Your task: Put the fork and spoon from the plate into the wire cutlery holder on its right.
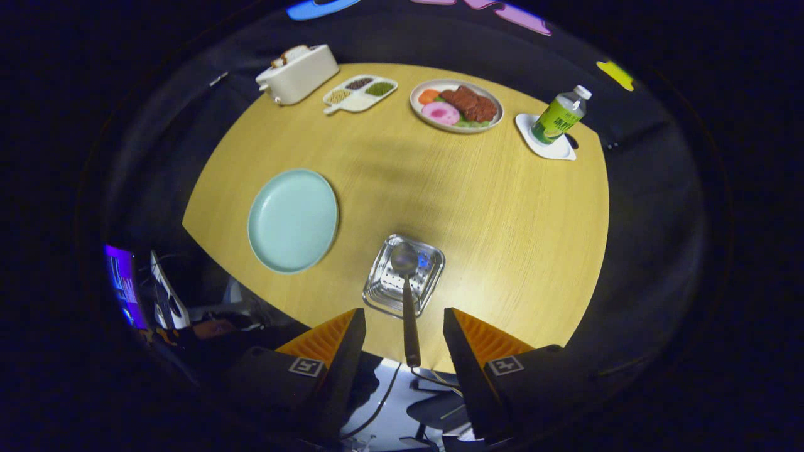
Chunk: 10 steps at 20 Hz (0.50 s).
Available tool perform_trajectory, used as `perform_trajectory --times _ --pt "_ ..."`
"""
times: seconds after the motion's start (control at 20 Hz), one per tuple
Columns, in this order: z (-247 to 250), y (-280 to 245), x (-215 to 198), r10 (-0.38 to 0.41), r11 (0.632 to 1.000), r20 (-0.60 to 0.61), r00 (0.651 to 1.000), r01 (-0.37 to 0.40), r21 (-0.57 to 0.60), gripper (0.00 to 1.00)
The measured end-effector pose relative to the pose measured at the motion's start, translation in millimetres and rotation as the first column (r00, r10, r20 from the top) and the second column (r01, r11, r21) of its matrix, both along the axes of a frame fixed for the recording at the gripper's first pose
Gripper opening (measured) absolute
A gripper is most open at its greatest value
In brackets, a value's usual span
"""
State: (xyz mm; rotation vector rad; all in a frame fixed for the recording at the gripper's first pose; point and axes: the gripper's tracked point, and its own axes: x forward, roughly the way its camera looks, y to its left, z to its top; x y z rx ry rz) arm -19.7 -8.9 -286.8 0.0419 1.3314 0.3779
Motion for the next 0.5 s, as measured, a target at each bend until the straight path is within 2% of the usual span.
perform_trajectory --times 0.1,0.25,0.35,0.5 --pt "21.0 -4.5 9.2 -0.068 0.998 0.155 0.986 0.067 0.010 0.88" --pt "51.8 -10.6 20.4 -0.143 0.989 0.359 0.922 0.148 0.014 0.95" --pt "76.5 -8.5 27.5 -0.189 0.980 0.483 0.855 0.193 0.041 0.98" --pt "114.5 -7.4 35.3 -0.228 0.970 0.640 0.734 0.229 0.084 0.97"
